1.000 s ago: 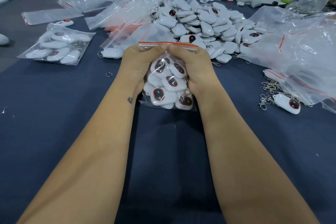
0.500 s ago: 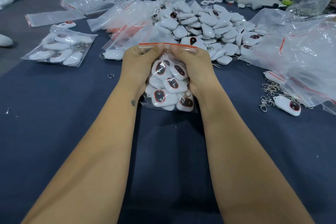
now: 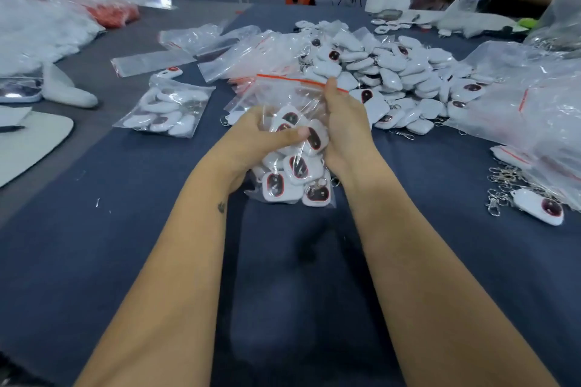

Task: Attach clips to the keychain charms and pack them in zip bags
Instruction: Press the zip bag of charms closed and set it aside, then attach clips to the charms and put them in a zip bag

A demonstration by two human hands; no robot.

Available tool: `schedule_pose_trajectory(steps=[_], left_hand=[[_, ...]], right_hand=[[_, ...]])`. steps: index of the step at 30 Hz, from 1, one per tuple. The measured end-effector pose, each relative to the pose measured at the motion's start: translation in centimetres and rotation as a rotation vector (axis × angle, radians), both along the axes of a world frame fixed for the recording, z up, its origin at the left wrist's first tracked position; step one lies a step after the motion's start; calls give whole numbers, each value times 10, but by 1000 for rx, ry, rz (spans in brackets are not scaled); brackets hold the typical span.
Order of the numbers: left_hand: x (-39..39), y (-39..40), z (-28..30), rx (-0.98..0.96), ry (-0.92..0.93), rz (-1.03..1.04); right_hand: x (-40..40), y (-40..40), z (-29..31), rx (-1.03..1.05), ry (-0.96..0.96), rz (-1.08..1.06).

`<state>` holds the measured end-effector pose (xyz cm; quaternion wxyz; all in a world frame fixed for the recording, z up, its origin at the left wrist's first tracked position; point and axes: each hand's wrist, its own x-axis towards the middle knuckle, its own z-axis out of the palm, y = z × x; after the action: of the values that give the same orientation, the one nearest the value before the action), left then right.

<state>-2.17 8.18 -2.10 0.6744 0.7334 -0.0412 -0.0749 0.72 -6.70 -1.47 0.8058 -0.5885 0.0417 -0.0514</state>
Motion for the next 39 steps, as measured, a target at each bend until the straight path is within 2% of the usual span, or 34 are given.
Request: schedule_pose_trajectory(steps=[2,5,10,12,15,17,20,21,24,26,30,33,36,37,39], left_hand=[[1,26,5,38,-33,126],[7,67,16,107,-118,322],[29,111,38,178,-289,556],[43,114,40,316,-268,610],[54,103,39,669,-222,732],[54,81,35,781,-334,766],[47,37,20,614,-579,558],[44,20,15,527,-573,473],[43,-24,0,349,-373,308],[47,-48,-13,375,-283,286],[48,-62,-26,610,-350,388],[44,-55,-29,584,-386,461],[35,-56,-23,354,-425,524],[34,-58,-20,191,-384,514],[32,-60,-10,-261,-227,431]], right_hand=[[7,27,6,0,33,86],[11,69,11,-138,44,169],[6,110,0,-340,-43,362],[3,109,-4,-427,-36,410],[1,97,-5,-560,-94,366],[0,85,-1,-627,-139,273],[0,59,-1,-737,-160,132],[-1,48,-2,-777,-160,92],[-6,16,-8,-916,-133,-5],[-10,-5,-14,-969,-115,-50],[-14,-29,-22,-1004,-89,-131],[-11,-31,-25,-1000,-93,-165],[-11,-30,-28,-980,-104,-168],[-12,-30,-28,-931,-113,-169],[-15,-27,-25,-740,-141,-153]])
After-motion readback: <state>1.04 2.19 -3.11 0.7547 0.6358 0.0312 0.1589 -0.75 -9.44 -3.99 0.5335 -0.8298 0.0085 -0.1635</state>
